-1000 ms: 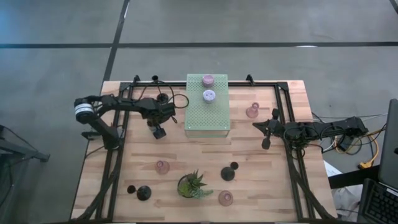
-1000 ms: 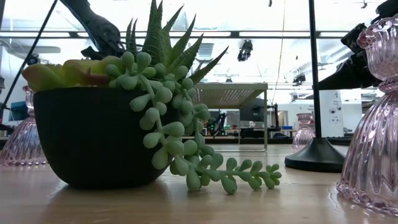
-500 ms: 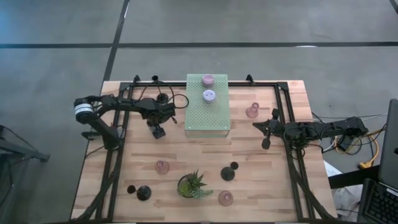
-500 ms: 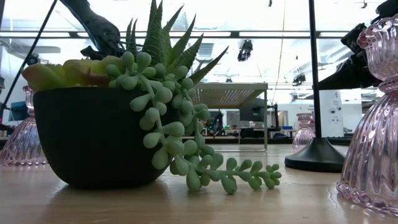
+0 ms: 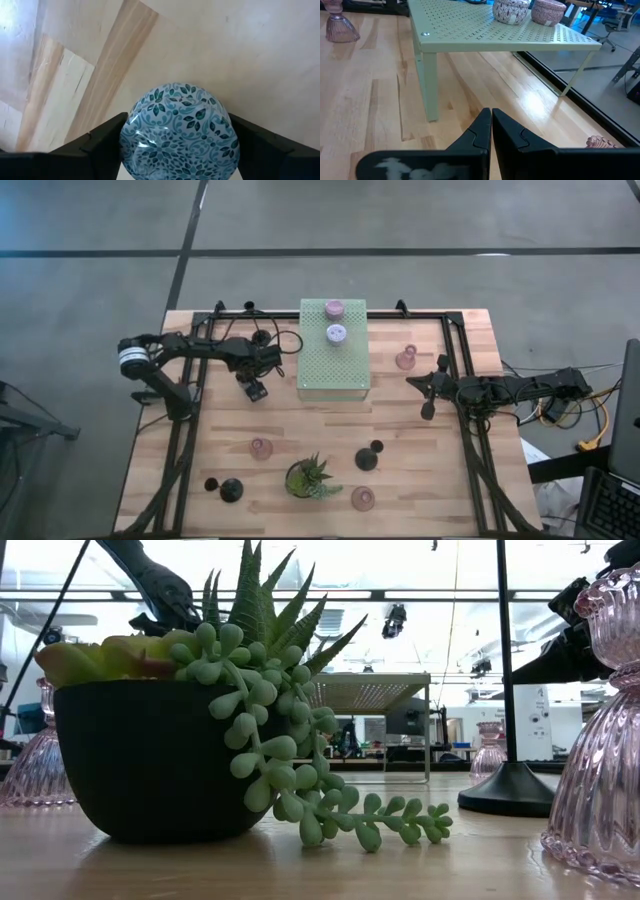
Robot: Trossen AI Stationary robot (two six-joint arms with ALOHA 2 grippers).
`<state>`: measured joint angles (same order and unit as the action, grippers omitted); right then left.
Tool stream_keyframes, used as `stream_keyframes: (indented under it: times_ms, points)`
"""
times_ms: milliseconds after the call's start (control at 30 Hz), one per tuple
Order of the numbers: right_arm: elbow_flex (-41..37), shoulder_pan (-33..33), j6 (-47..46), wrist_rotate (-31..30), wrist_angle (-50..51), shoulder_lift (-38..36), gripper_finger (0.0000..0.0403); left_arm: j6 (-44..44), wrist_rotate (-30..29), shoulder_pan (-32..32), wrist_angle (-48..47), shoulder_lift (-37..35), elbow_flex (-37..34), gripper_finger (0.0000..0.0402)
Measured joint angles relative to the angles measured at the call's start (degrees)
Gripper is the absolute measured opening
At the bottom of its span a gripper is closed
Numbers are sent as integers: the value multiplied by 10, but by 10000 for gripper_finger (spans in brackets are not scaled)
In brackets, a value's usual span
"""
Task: Pick & Place candle stick holders
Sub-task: Put the blue scented candle on the shelf aligned with the pink and white scented candles
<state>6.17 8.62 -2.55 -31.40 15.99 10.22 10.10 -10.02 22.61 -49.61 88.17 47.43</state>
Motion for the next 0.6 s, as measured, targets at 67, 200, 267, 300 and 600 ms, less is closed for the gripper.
stream_keyframes:
  times_ms: [67,200,267,300,600]
  points:
    - [0,0,0,0,0,0,8,1,2,0,-10,-11,3,301]
    - [0,0,0,0,0,0,8,9,6,0,-35,-47,14,301]
    - [0,0,0,0,0,0,8,20,8,0,-52,-69,22,301]
    - [0,0,0,0,0,0,8,26,15,0,-61,-79,29,301]
    - [0,0,0,0,0,0,8,11,94,-7,-209,-134,176,301]
